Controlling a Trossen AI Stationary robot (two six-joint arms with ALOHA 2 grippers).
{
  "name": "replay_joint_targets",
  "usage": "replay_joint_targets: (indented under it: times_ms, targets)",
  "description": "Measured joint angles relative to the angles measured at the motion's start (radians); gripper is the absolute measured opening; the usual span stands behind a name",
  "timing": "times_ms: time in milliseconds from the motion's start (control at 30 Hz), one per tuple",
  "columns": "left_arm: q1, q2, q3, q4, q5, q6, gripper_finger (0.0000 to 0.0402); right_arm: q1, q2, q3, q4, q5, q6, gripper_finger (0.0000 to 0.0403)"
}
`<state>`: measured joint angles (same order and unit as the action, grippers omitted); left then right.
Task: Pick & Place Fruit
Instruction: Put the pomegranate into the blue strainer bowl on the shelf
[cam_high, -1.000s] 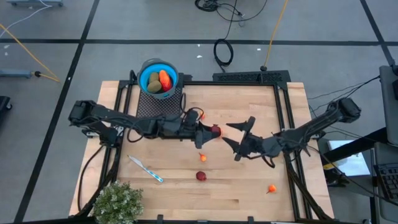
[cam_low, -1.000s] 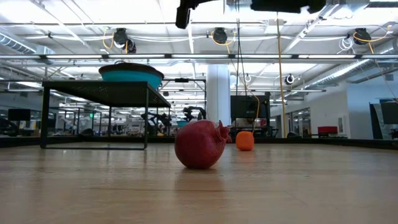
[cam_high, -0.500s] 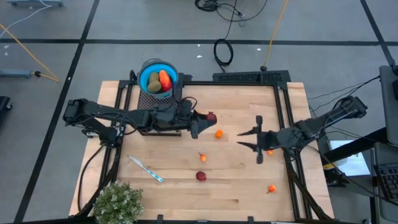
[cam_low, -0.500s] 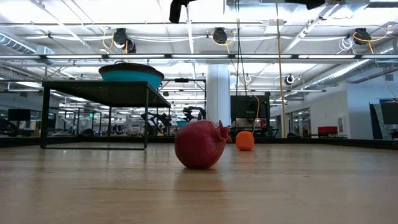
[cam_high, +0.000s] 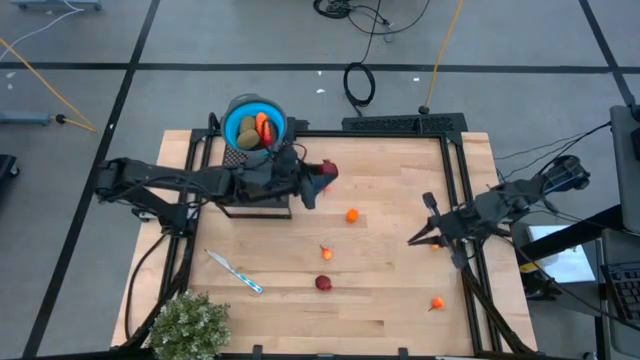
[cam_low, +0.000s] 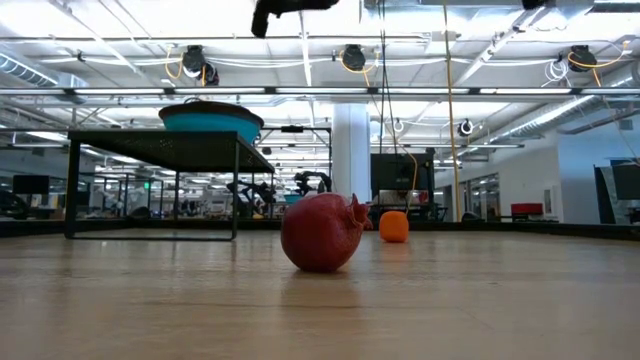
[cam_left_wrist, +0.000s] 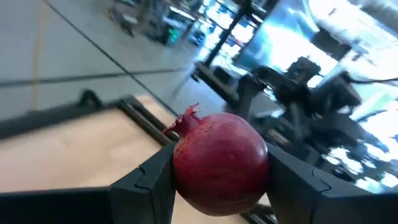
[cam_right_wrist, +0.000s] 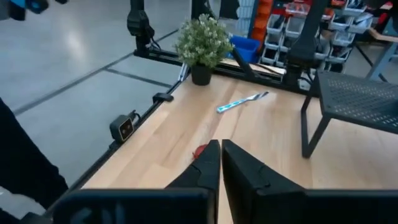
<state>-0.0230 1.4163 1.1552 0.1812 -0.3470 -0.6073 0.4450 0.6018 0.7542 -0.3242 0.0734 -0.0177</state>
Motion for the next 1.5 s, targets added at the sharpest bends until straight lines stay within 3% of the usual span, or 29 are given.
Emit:
replay_joint_targets:
  times_ms: [200, 533, 1000, 1200, 1500]
  targets:
    - [0.025, -0.043, -0.001, -0.116, -0.071, 0.164, 0.0198, 0.0, -0.115, -0.085, 0.019, 0.002, 0.007, 0.0003]
    - [0.079, -0.045, -0.001, -0.158, -0.15, 0.476, 0.0198, 0.0, -0.336, -0.203, 0.031, 0.003, 0.014, 0.0001]
    - [0.258, -0.045, 0.004, -0.284, -0.143, 0.472, 0.0198, 0.0, -0.572, -0.233, -0.071, 0.013, 0.058, 0.0001]
    - [0.339, -0.045, 0.126, -0.573, -0.143, 0.462, 0.0198, 0.0, -0.598, -0.233, -0.097, 0.131, 0.036, 0.0001]
    - [0.478, -0.045, 0.279, -0.917, -0.099, 0.296, 0.0198, 0.0, -0.597, -0.233, -0.103, 0.139, -0.021, 0.0001]
